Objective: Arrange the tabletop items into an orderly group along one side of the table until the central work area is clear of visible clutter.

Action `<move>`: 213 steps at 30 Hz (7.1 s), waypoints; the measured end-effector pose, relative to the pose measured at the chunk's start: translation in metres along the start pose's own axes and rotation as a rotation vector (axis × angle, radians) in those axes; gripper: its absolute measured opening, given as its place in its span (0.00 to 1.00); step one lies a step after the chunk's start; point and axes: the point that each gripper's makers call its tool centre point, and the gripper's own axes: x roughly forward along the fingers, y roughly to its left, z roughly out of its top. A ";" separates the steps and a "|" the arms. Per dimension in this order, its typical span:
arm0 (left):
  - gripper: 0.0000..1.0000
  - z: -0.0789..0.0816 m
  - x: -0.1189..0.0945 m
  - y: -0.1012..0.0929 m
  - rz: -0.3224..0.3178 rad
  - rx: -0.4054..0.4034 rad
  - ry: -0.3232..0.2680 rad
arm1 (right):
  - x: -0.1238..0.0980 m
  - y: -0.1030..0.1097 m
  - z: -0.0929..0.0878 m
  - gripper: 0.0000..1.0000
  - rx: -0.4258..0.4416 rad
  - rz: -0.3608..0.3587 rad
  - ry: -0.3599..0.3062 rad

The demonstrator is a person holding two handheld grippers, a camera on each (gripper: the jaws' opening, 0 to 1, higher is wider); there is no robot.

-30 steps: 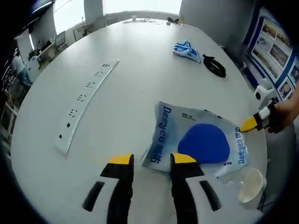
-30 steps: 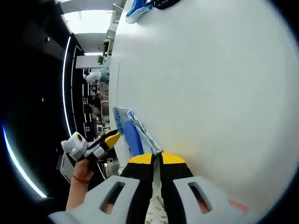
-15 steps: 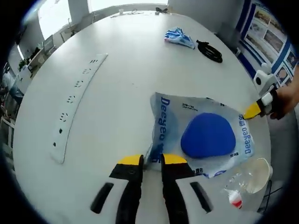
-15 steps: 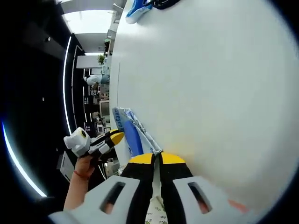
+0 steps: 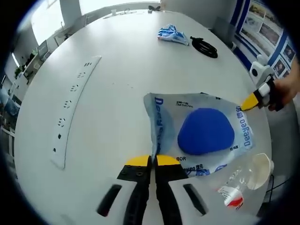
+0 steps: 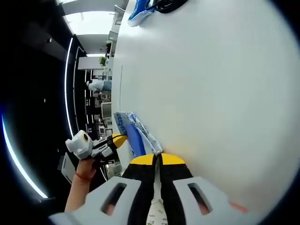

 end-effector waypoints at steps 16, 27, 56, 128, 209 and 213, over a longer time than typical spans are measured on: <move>0.00 0.009 -0.025 -0.001 0.016 -0.067 -0.050 | -0.005 0.023 0.021 0.00 -0.124 0.020 0.008; 0.00 0.020 -0.046 -0.006 0.039 -0.117 -0.103 | -0.013 0.041 0.038 0.00 -0.211 0.042 -0.001; 0.00 0.049 -0.095 -0.042 0.100 -0.289 -0.264 | -0.040 0.095 0.090 0.00 -0.621 0.086 0.049; 0.00 0.126 -0.093 -0.098 0.237 -0.814 -0.601 | -0.012 0.193 0.217 0.00 -1.177 0.123 0.270; 0.00 0.091 0.042 -0.078 0.093 -1.026 -0.434 | 0.074 0.081 0.253 0.00 -1.608 -0.208 0.585; 0.00 0.091 0.043 -0.077 0.096 -1.027 -0.438 | 0.074 0.080 0.254 0.00 -1.606 -0.209 0.585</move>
